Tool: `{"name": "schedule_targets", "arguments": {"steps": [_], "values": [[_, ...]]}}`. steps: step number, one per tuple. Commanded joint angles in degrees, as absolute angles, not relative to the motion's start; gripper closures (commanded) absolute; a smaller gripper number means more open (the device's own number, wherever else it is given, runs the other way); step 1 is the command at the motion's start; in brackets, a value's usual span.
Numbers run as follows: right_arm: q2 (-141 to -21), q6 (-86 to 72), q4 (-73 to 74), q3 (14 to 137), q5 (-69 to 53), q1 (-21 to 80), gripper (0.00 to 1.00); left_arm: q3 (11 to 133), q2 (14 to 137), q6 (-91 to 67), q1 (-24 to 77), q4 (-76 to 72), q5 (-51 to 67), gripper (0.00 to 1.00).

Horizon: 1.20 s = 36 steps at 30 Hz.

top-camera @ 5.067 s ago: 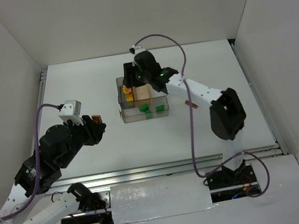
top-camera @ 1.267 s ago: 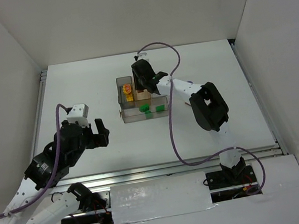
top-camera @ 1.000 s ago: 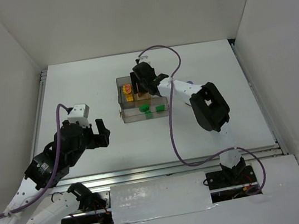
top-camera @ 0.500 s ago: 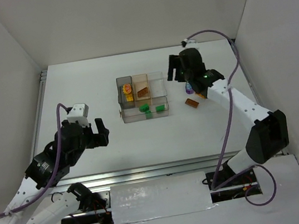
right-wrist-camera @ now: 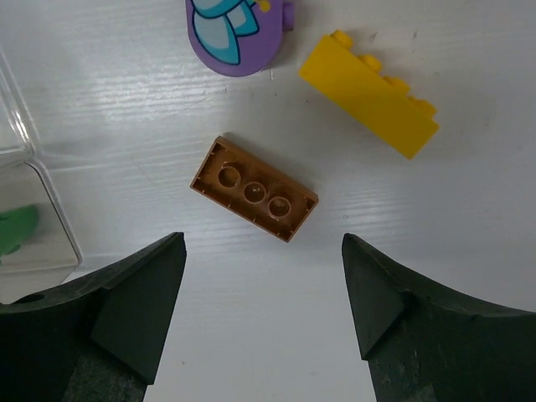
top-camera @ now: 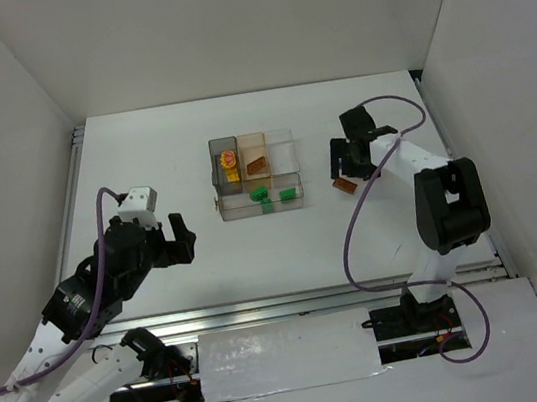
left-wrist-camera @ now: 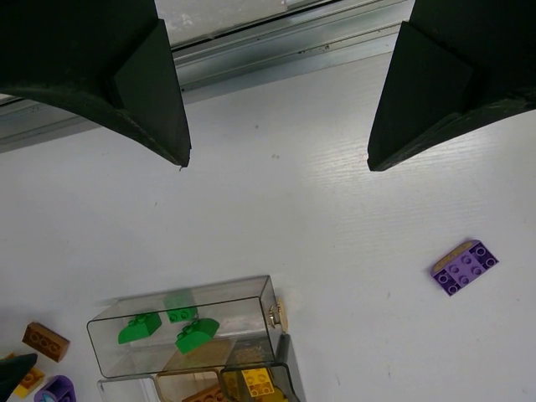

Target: Sort the legos into containers by color

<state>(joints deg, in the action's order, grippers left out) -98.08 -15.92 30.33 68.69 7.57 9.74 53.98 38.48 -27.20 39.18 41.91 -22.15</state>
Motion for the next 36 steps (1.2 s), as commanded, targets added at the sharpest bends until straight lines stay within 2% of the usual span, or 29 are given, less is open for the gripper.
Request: {"name": "schedule_targets", "arguments": {"steps": [1,25,32,36], "values": [[-101.1,-13.5,31.9,70.2,5.4,10.3,0.18,53.8,38.1,-26.6,38.9,39.6,-21.3,0.0],[-114.3,-8.8,40.4,84.0,1.4,11.3,0.21,53.5,37.8,-25.5,38.9,38.7,-18.4,0.01],[-115.2,-9.3,42.3,84.5,1.0,12.2,0.26,53.4,37.2,-25.3,38.9,38.5,-18.2,0.01],[-115.8,-10.3,43.3,85.3,1.8,12.6,0.36,53.4,37.1,-25.3,38.9,38.6,-18.3,0.0]]}}
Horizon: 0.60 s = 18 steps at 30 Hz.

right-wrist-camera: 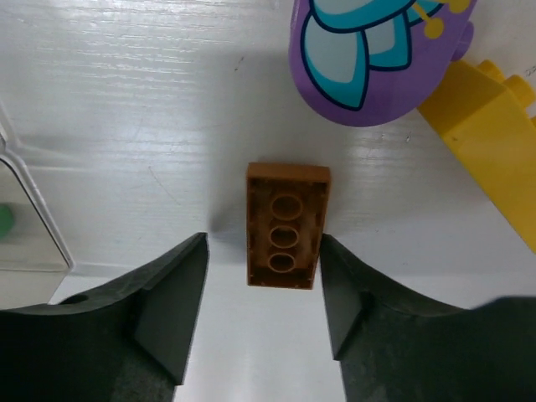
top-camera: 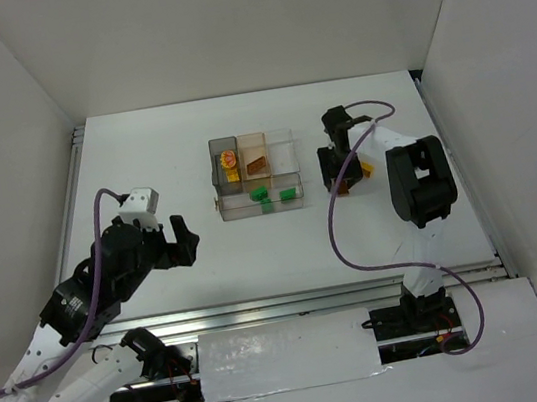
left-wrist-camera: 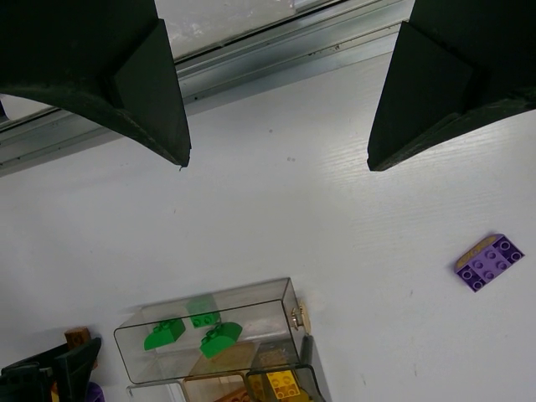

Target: Sort the legos into containers by color

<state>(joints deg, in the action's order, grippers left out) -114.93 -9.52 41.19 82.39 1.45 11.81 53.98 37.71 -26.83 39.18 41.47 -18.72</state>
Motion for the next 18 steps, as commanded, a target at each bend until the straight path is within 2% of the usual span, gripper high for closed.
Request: {"name": "schedule_targets", "arguments": {"steps": [1,7,10,13,14,16,18], "values": [[-115.7,-10.5,43.5,85.3,2.3,12.6,0.39,53.5,37.1,-25.3,38.9,38.7,-18.3,0.01],[-115.9,-11.2,44.4,85.8,4.1,13.2,0.66,53.4,36.6,-25.3,39.0,38.5,-18.1,0.0],[-116.4,-11.9,45.5,86.5,5.3,13.6,0.66,53.4,36.3,-25.3,38.9,38.5,-18.1,0.01],[-117.2,-12.1,46.9,87.8,5.5,13.6,0.5,53.4,36.0,-25.3,38.9,38.5,-18.1,0.0],[-117.7,-12.0,47.2,88.3,5.5,13.7,0.48,53.3,35.9,-25.3,38.9,38.5,-18.2,0.0],[-118.1,-11.8,48.1,88.9,5.2,13.7,0.48,53.3,35.7,-25.4,38.9,38.6,-18.2,0.0],[-119.0,-11.1,49.1,90.3,4.5,13.7,0.54,53.4,35.5,-25.3,39.0,38.6,-18.2,0.0]]}}
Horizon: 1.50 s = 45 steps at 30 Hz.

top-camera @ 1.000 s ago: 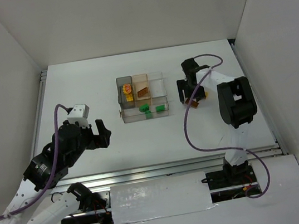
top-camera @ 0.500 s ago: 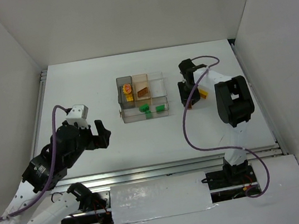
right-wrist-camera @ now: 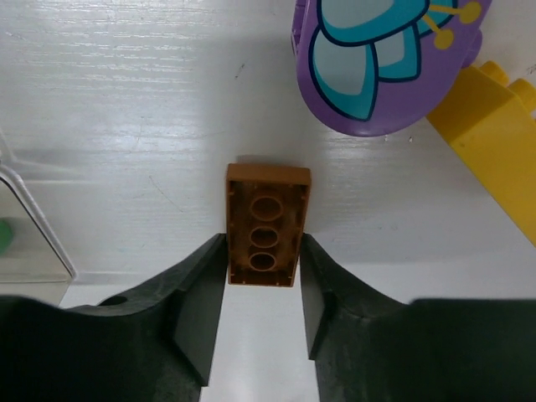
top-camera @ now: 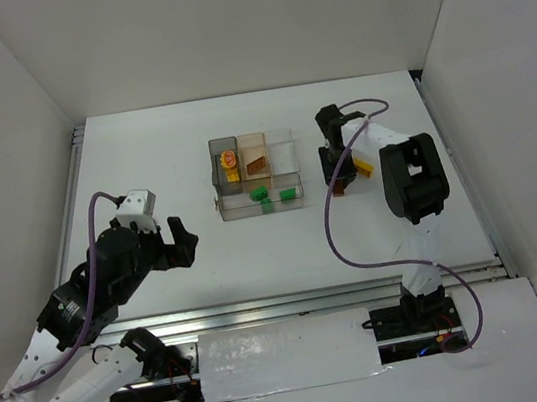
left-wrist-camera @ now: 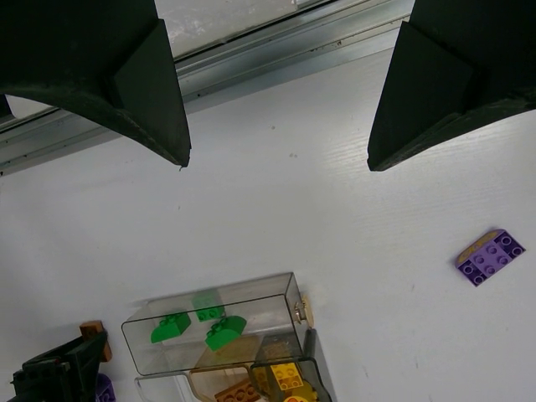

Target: Sort the legos into containers by color

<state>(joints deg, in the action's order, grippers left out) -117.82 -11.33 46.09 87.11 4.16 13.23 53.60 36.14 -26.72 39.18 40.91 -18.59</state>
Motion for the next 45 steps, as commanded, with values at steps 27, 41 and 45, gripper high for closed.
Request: {"name": "schedule_targets", "arguments": {"steps": [27,41,45], "values": [[-108.9,-18.5,42.0,104.7,5.1,26.5,0.89,53.8,34.9,-27.9,38.9,40.3,-25.2,0.0],[-129.6,-21.1,40.2,127.0,5.3,30.0,0.72,53.8,36.5,-27.7,38.8,40.3,-24.7,0.01],[-129.5,-21.0,37.5,123.8,3.9,30.1,0.66,53.6,36.3,-27.6,38.8,40.0,-24.4,0.0]]}}
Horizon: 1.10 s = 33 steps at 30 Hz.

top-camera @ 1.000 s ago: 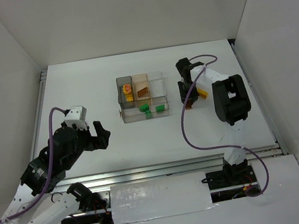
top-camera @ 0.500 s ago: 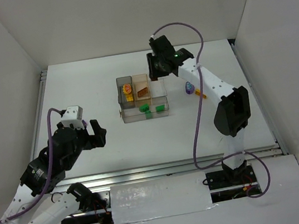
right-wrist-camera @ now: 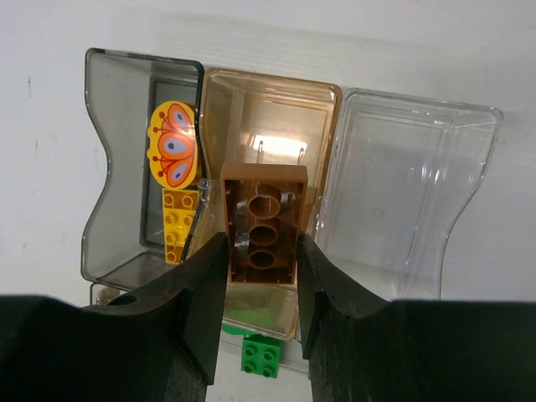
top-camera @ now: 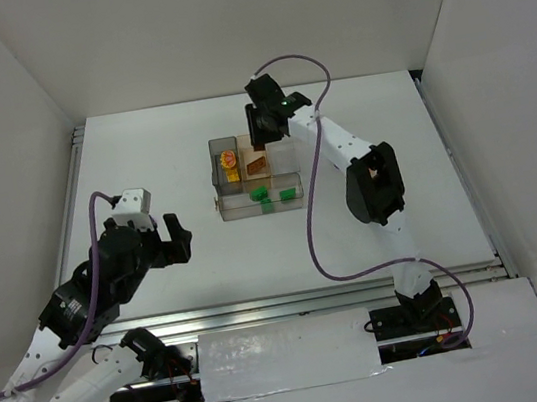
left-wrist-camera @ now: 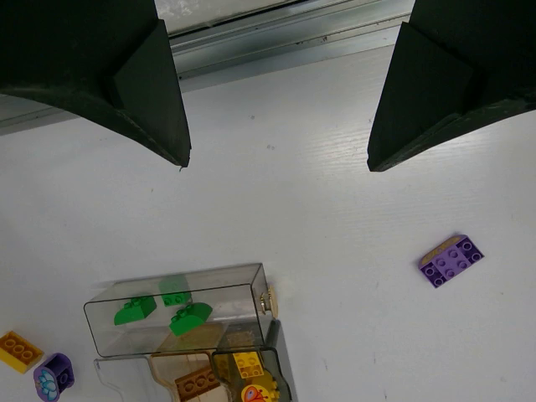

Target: Sort the legos into containers by color

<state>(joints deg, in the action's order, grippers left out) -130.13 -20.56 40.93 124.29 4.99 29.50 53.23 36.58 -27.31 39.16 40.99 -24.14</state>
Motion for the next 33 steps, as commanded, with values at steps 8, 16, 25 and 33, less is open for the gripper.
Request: {"name": "schedule_targets", "arguments": {"steps": [8,16,25,33], "values": [[-131.7,-19.5,38.5,126.0,1.3,30.7,0.51,53.7,37.3,-27.2,38.8,39.9,-23.7,0.01],[-132.8,-19.0,38.8,126.2,1.8,31.0,0.39,53.6,36.2,-27.3,38.8,39.9,-23.9,0.0],[-109.8,-17.9,28.5,102.1,2.5,28.1,0.28,54.0,36.2,-28.3,38.8,40.7,-25.9,0.0],[-103.5,-14.8,35.5,91.0,-7.7,12.9,0.21,54.0,35.9,-28.7,38.6,41.0,-26.7,0.0]]}}
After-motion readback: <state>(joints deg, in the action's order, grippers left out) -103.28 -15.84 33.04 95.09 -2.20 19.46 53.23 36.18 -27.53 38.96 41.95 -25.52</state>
